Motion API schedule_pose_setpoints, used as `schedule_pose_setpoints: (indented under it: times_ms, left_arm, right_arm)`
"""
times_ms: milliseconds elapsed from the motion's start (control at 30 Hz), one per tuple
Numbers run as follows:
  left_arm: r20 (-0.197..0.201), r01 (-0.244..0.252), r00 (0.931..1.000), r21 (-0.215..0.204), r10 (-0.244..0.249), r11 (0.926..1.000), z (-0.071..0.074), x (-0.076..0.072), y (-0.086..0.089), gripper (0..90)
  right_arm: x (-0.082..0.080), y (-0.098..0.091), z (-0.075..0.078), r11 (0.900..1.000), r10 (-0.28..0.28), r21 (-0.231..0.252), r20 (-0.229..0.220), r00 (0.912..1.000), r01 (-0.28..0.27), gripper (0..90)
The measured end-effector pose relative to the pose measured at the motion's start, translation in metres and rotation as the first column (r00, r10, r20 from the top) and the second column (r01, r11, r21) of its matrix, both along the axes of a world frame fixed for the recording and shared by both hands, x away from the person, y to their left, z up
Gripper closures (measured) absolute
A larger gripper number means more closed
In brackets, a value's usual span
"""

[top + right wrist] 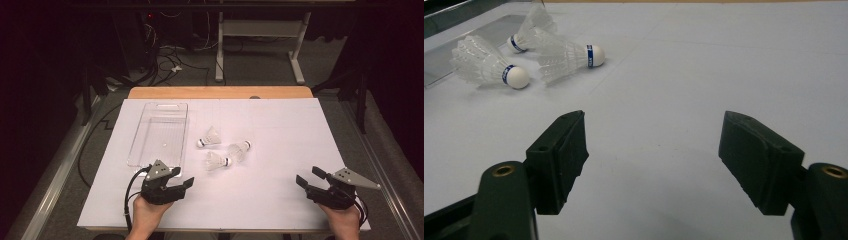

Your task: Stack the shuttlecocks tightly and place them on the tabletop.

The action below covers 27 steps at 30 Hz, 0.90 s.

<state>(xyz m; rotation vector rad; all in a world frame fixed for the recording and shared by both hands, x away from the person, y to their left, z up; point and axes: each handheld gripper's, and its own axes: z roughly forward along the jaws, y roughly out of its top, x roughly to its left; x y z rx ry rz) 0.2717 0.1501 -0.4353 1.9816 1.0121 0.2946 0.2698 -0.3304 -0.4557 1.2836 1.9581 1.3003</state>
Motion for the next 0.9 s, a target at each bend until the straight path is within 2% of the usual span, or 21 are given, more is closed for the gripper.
schedule_pose_setpoints:
  times_ms: [200,367,500,900]
  left_arm:
    - [-0.005,0.012,0.9999,0.022,-0.012,0.9997,0.002,0.004,-0.007,42.8]
    - [-0.009,0.012,0.9999,0.026,-0.012,0.9996,0.004,0.009,-0.011,42.7]
    - [-0.014,0.021,0.9997,0.009,-0.021,0.9997,0.005,0.012,-0.014,42.4]
    - [-0.022,0.034,0.9992,0.027,-0.033,0.9991,0.015,0.026,-0.024,43.2]
  right_arm:
    - [0.001,0.001,-0.001,1.0,-0.001,-0.003,-0.01,0.9999,0.001,27.7]
    - [0.001,0.001,-0.001,1.0,0.001,-0.004,-0.013,0.9999,-0.001,27.7]
    - [0.001,0.0,-0.001,1.0,0.002,-0.003,-0.012,0.9999,-0.002,27.7]
    - [0.002,0.002,-0.001,0.9999,0.014,-0.007,-0.01,0.9999,-0.014,27.8]
